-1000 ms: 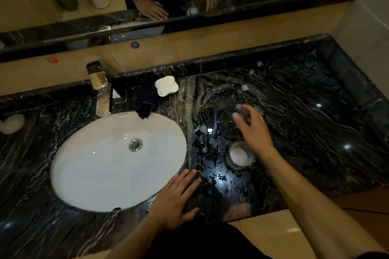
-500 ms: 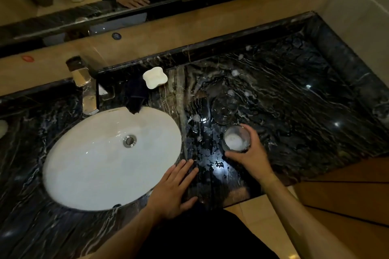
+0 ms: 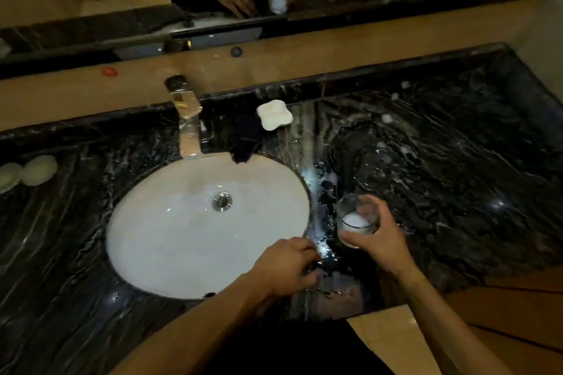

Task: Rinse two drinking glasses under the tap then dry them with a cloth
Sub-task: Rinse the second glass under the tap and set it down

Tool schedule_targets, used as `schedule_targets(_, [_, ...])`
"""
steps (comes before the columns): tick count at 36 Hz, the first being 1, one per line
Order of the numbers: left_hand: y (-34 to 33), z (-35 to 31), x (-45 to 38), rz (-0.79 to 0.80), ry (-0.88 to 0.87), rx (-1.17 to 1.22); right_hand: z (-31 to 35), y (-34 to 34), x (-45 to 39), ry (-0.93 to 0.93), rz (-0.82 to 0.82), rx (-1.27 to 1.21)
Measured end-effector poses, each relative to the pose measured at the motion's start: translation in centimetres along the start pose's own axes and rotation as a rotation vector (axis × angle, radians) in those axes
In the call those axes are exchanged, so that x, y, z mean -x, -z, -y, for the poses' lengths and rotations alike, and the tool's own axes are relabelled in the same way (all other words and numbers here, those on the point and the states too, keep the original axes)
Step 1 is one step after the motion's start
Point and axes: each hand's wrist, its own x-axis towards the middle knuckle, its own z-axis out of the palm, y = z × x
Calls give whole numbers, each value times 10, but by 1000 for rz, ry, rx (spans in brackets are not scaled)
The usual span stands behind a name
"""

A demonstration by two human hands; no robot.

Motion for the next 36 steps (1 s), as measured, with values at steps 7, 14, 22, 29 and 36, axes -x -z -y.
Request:
schedule_targets(7, [70, 73, 52, -137, 176, 80, 20, -68, -11, -45, 259, 144])
schedule_targets(14, [143, 165, 96, -396, 204, -75, 49, -160, -25, 17, 395, 287])
schedule_targets(22, [217, 216, 84, -646, 189, -298, 83, -243, -56, 50, 365, 245])
schedule_targets(29, [247, 221, 41, -451, 227, -263, 104, -273, -87, 68, 320, 206])
schedule_targets(36, [256, 224, 27, -468, 206, -375, 106, -283, -100, 88, 287, 91])
